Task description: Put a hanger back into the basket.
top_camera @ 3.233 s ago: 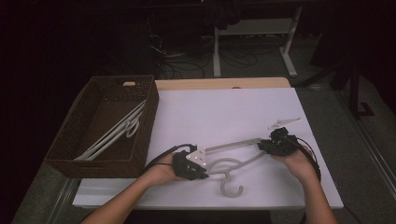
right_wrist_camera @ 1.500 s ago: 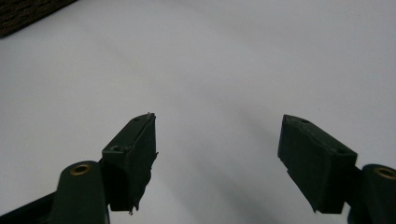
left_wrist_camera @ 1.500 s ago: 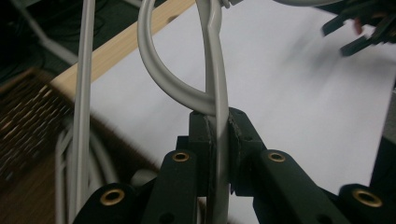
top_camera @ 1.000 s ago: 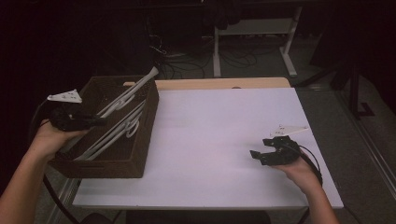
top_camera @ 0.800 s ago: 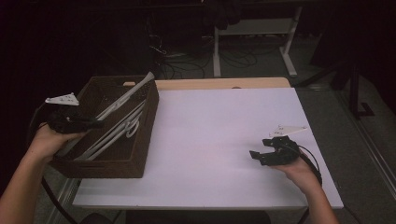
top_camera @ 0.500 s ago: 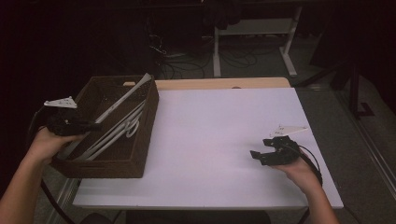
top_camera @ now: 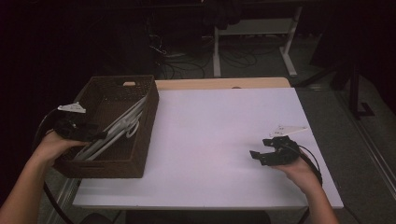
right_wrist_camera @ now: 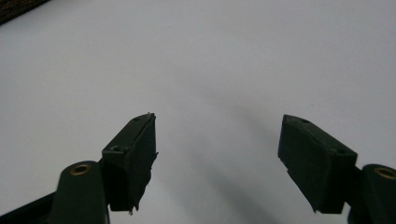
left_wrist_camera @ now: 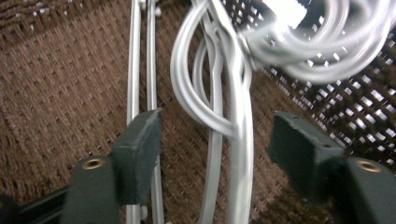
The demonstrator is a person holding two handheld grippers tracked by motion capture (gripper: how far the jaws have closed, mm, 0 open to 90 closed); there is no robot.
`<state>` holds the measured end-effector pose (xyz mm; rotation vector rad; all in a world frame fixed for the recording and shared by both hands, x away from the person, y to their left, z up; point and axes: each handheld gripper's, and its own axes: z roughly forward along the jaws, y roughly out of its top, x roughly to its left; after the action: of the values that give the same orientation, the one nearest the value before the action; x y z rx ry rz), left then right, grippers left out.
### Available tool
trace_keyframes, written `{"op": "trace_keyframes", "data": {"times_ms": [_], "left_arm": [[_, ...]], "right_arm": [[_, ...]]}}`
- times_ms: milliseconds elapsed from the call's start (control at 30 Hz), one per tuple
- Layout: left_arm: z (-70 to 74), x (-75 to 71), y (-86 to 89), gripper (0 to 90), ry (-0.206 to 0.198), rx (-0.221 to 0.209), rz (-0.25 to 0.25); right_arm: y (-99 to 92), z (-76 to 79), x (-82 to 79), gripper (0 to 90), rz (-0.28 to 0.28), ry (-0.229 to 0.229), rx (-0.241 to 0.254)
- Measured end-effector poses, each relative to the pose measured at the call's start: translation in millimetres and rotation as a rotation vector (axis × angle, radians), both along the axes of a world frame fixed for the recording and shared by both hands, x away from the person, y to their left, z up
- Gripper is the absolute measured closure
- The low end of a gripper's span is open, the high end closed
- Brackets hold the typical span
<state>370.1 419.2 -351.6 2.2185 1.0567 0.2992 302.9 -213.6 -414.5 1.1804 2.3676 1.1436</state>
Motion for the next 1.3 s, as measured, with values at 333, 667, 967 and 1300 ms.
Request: {"op": "trace_keyframes", "data": {"times_ms": [333,667,967,1300], "left_arm": [[22.0,-9.0,-15.4,17.0,-0.094,-0.186,-0.043],[47.6,-31.5,-69.0,13.4,-0.179,-0.302,-0.151],[38.7,-43.0,-107.5,8.5,-0.177,-0.332,-0.233],[23.3,-46.5,-122.4,3.1,-0.15,-0.303,-0.269]], "right_arm": [[0.5,8.5,-2.2,24.2,0.011,-0.005,0.026],[3.8,29.6,-7.7,13.9,0.028,-0.034,0.058],[5.5,52.9,-16.5,3.0,0.051,-0.077,0.081],[2.0,67.1,-21.2,0.2,0.042,-0.111,0.078]]}}
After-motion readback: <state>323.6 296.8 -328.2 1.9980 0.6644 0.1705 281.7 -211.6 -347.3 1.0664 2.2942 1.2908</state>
